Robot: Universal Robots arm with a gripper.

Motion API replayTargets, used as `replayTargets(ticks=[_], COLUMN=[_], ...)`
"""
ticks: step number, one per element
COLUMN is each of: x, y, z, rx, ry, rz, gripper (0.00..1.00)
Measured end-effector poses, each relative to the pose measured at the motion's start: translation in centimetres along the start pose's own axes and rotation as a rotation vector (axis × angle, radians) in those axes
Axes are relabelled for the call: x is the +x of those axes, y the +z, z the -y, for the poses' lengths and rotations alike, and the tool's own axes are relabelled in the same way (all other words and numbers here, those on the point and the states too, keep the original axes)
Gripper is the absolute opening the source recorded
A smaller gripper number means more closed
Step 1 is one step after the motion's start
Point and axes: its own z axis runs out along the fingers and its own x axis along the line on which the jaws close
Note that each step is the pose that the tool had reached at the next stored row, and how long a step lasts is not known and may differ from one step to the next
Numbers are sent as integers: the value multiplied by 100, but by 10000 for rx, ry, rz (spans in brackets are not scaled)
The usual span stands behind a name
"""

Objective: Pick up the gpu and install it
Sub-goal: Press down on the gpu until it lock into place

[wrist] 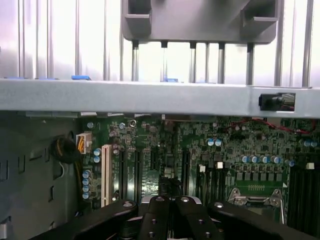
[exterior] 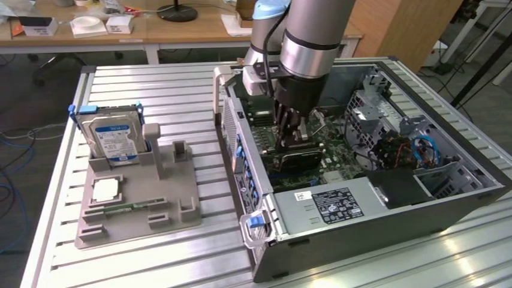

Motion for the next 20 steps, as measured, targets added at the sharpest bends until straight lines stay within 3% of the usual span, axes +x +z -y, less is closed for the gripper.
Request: replayTargets(ticks=[15, 20], x=[1, -1], y=[-116, -122], z=[-266, -382], rx=[-158, -166], ry=[-2, 7], rz=[3, 4], gripper=[11, 11])
